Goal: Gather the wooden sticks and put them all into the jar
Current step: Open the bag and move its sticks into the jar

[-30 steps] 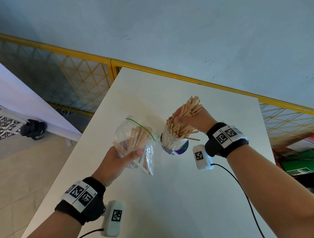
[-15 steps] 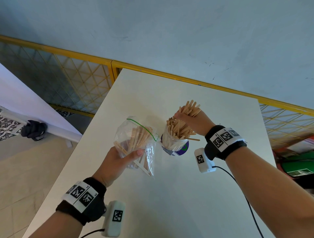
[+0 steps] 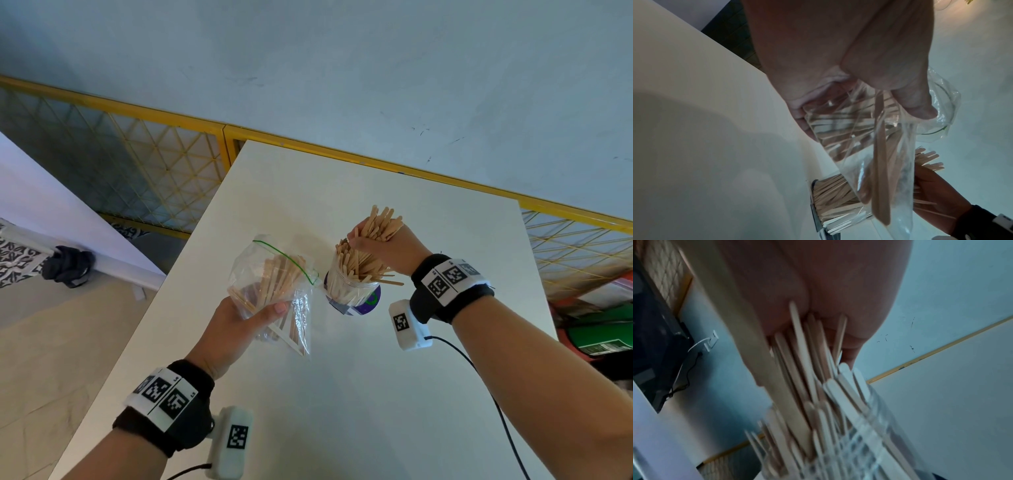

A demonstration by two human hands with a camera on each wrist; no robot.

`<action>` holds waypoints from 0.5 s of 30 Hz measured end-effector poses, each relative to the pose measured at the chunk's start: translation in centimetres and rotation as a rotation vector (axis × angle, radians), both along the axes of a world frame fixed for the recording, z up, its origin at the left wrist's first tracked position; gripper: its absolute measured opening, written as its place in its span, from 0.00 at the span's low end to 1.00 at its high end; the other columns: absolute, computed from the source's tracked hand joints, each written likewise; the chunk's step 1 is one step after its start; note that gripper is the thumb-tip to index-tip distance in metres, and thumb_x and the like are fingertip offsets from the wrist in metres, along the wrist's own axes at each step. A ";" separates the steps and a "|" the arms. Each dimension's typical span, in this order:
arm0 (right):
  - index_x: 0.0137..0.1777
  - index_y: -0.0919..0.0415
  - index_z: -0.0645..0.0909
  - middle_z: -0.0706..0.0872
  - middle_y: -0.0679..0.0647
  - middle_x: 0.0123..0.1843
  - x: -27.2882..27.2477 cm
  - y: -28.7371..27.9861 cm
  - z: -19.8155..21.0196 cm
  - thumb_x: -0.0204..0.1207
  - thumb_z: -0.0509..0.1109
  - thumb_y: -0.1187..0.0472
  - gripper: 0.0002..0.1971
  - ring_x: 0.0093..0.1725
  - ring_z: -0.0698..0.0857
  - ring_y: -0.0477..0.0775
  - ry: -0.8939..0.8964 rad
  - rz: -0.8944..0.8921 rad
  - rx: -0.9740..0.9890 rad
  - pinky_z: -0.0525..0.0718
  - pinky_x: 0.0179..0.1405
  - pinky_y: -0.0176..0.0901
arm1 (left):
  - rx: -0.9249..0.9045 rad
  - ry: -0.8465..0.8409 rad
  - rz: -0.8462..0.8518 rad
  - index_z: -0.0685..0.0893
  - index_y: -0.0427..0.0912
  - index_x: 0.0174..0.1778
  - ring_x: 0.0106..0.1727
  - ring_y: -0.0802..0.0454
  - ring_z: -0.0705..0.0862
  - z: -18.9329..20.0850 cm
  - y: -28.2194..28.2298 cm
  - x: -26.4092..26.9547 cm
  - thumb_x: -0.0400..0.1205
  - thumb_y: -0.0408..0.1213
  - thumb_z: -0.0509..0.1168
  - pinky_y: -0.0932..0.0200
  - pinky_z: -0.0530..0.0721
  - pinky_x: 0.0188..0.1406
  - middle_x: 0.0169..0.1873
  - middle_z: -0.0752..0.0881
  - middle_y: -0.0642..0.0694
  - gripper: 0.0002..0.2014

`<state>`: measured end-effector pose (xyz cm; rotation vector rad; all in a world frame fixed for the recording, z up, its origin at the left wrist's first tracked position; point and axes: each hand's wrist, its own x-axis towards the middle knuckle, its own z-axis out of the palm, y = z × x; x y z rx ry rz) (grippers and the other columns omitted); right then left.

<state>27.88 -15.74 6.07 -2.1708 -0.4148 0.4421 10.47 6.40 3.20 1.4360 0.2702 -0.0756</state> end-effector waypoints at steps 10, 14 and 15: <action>0.50 0.65 0.85 0.88 0.62 0.50 0.2 -0.7 2.4 0.64 0.70 0.42 0.26 0.49 0.87 0.51 0.170 0.046 0.295 0.82 0.52 0.40 | 0.019 -0.009 -0.026 0.89 0.51 0.50 0.48 0.58 0.91 0.3 0.1 0.1 0.62 0.52 0.74 0.64 0.89 0.35 0.45 0.94 0.54 0.21; 0.45 0.65 0.86 0.90 0.65 0.53 0.4 -0.2 2.4 0.72 0.39 0.28 0.45 0.53 0.87 0.60 0.238 -0.045 0.318 0.79 0.64 0.54 | 0.022 0.000 -0.019 0.88 0.49 0.51 0.47 0.58 0.91 0.2 0.2 0.1 0.62 0.52 0.74 0.62 0.89 0.35 0.44 0.94 0.53 0.22; 0.41 0.64 0.87 0.91 0.63 0.52 0.6 0.0 2.2 0.75 0.36 0.30 0.45 0.54 0.88 0.60 0.232 -0.075 0.310 0.77 0.67 0.57 | 0.022 0.000 -0.018 0.89 0.50 0.51 0.47 0.58 0.91 0.2 0.2 0.1 0.61 0.53 0.74 0.61 0.89 0.36 0.44 0.94 0.53 0.23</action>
